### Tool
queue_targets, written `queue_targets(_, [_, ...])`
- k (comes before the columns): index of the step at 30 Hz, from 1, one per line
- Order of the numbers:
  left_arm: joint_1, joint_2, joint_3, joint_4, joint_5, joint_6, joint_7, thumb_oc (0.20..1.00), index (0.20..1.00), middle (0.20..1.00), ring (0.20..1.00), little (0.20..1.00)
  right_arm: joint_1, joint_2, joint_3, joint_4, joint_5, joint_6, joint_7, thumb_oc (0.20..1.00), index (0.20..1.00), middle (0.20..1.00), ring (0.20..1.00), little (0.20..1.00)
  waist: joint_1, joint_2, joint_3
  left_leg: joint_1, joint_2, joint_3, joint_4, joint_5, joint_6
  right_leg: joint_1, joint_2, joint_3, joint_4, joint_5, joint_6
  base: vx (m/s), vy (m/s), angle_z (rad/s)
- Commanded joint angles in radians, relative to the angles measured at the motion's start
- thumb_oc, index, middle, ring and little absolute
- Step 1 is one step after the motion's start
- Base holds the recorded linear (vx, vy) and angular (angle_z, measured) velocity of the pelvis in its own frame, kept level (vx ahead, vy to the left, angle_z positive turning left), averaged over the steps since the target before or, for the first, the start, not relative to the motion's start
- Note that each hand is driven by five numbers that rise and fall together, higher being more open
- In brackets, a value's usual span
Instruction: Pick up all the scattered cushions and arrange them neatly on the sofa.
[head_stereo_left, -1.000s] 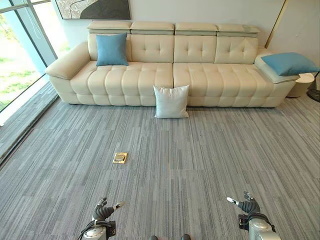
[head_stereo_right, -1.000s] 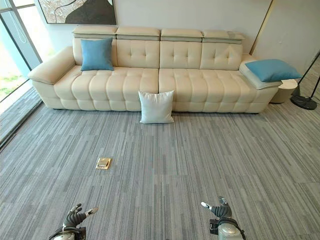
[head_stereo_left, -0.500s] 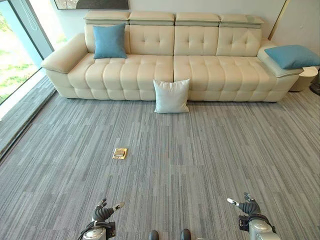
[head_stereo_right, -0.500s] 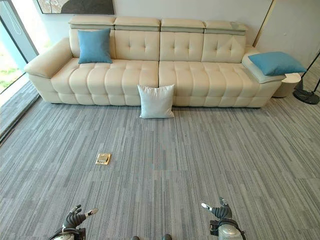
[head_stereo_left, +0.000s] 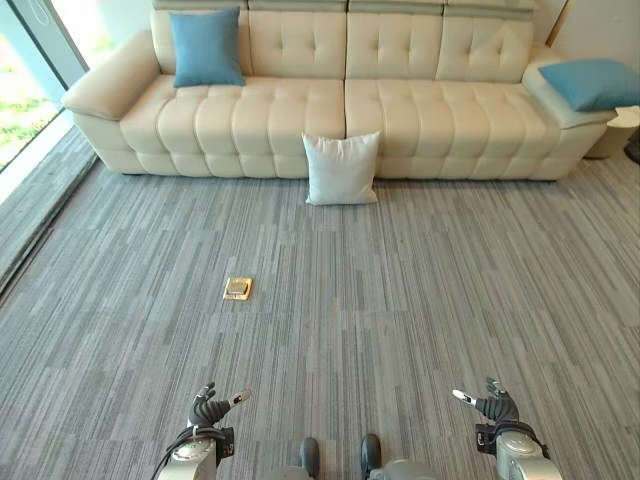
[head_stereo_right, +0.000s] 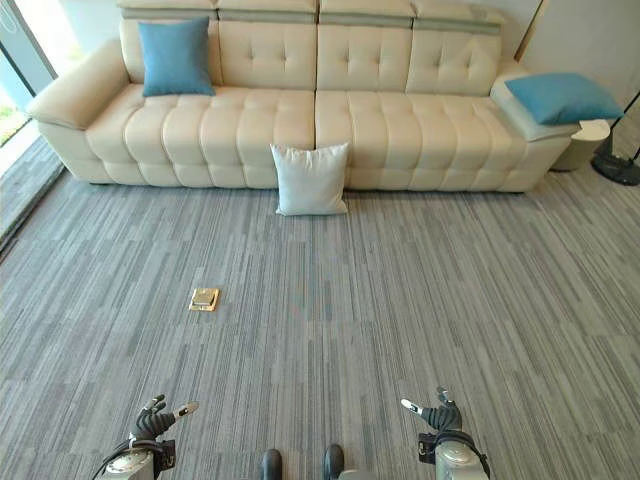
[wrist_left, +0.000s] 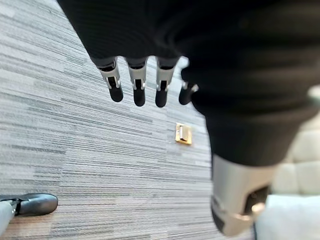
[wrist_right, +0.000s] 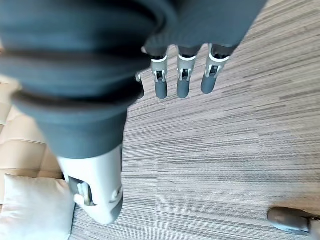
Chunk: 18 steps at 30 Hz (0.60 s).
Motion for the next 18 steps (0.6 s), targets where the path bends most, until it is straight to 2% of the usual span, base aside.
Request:
queue_targets(1, [-0.014,0.012,-0.006,-0.028,-0.017,-0.023,0.014,1.0,1.0,1.0,1.0,1.0,-0.026,-0.031,-0.013,-0.001,-0.01,-0.007,-0.014,1.0,1.0,1.0,1.0,1.0,0.007,0.003,0.023,0.133,-0.048,0.007,-0.001,-0.166,0.009,-0.065,-0.004,0.007,0.03,-0.075,0.015,0.21,0.004,-0.12])
queue_targets(2, [-0.014,0.011,-0.006,-0.028,-0.017,-0.024,0.014,1.0,1.0,1.0,1.0,1.0,-0.027,-0.032,-0.013,0.0,-0.01,-0.007,-0.014,1.0,1.0,1.0,1.0,1.0,0.006,0.007,0.025,0.136,-0.044,0.006,-0.001,-0.167,0.008,-0.059,-0.001,0.004,0.023,-0.072,0.014,0.25,-0.028,-0.14])
queue_targets(5, [-0.026,0.009,-0.004,-0.022,-0.024,-0.023,0.011,1.0,1.0,1.0,1.0,1.0,-0.032,-0.051,-0.018,0.029,-0.011,0.002,-0.02,1.0,1.0,1.0,1.0,1.0,-0.002,0.008,0.033,0.195,-0.043,-0.002,-0.001,-0.198,-0.016,-0.059,0.039,-0.008,-0.251,0.003,0.051,0.28,-0.098,-0.01])
queue_targets(7, [-0.031,0.015,-0.002,-0.02,-0.014,-0.024,0.003,1.0,1.0,1.0,1.0,1.0,-0.025,-0.074,-0.031,0.046,-0.024,0.013,-0.022,1.0,1.0,1.0,1.0,1.0,-0.018,0.002,0.017,0.232,-0.034,-0.011,-0.001,-0.219,-0.036,-0.036,0.053,-0.003,-0.416,0.042,0.069,0.48,-0.195,0.08])
queue_targets(9, [-0.027,0.014,-0.006,-0.024,-0.006,-0.026,0.001,1.0,1.0,1.0,1.0,1.0,-0.012,-0.079,-0.032,0.044,-0.027,0.01,-0.015,1.0,1.0,1.0,1.0,1.0,-0.023,0.009,0.003,0.252,-0.02,-0.022,-0.001,-0.206,-0.049,-0.006,0.056,-0.008,-0.408,0.025,0.056,0.42,-0.165,0.17])
queue_targets(10, [-0.022,0.01,-0.007,-0.026,-0.007,-0.028,-0.003,1.0,1.0,1.0,1.0,1.0,-0.014,-0.081,-0.033,0.052,-0.024,0.009,-0.01,1.0,1.0,1.0,1.0,1.0,-0.02,0.01,-0.009,0.257,-0.016,-0.019,-0.001,-0.196,-0.05,0.009,0.058,-0.013,-0.41,0.042,0.043,0.68,-0.265,0.44])
queue_targets(11, [-0.019,0.004,-0.011,-0.025,-0.014,-0.029,-0.005,1.0,1.0,1.0,1.0,1.0,-0.012,-0.094,-0.038,0.063,-0.023,0.008,-0.011,1.0,1.0,1.0,1.0,1.0,-0.024,0.022,-0.028,0.248,0.001,-0.02,0.07,-0.15,-0.074,0.047,0.072,-0.022,-0.407,0.028,0.02,0.49,-0.188,0.53])
queue_targets(12, [-0.019,0.003,-0.011,-0.025,-0.014,-0.029,-0.005,1.0,1.0,1.0,1.0,1.0,-0.012,-0.094,-0.038,0.063,-0.023,0.008,-0.011,1.0,1.0,1.0,1.0,1.0,-0.025,0.022,-0.029,0.246,0.001,-0.022,0.073,-0.152,-0.075,0.047,0.072,-0.024,-0.408,0.028,0.02,0.53,-0.222,0.42])
queue_targets(15, [-0.017,-0.001,-0.01,-0.025,-0.024,-0.032,-0.012,1.0,1.0,1.0,1.0,1.0,-0.003,-0.102,-0.047,0.057,0.0,-0.004,-0.006,1.0,1.0,1.0,1.0,1.0,-0.032,0.034,-0.036,0.161,0.017,-0.009,0.312,-0.026,-0.142,0.127,0.081,-0.035,-0.42,-0.018,-0.022,0.39,-0.182,0.47])
queue_targets(17, [-0.025,0.001,-0.014,-0.032,-0.029,-0.032,-0.015,1.0,1.0,1.0,1.0,1.0,0.001,-0.102,-0.046,0.053,0.014,-0.009,-0.005,1.0,1.0,1.0,1.0,1.0,-0.028,0.029,-0.016,0.084,0.018,-0.009,0.49,0.041,-0.163,0.181,0.083,-0.029,-0.42,-0.053,-0.056,0.42,-0.251,0.14])
queue_targets(18, [-0.034,0.001,-0.016,-0.021,-0.03,-0.03,-0.018,1.0,1.0,1.0,1.0,1.0,0.006,-0.106,-0.048,0.049,0.016,-0.009,-0.004,1.0,1.0,1.0,1.0,1.0,-0.024,0.022,0.005,0.018,0.02,-0.005,0.627,0.057,-0.166,0.214,0.083,-0.022,-0.413,-0.078,-0.078,0.33,-0.201,-0.03])
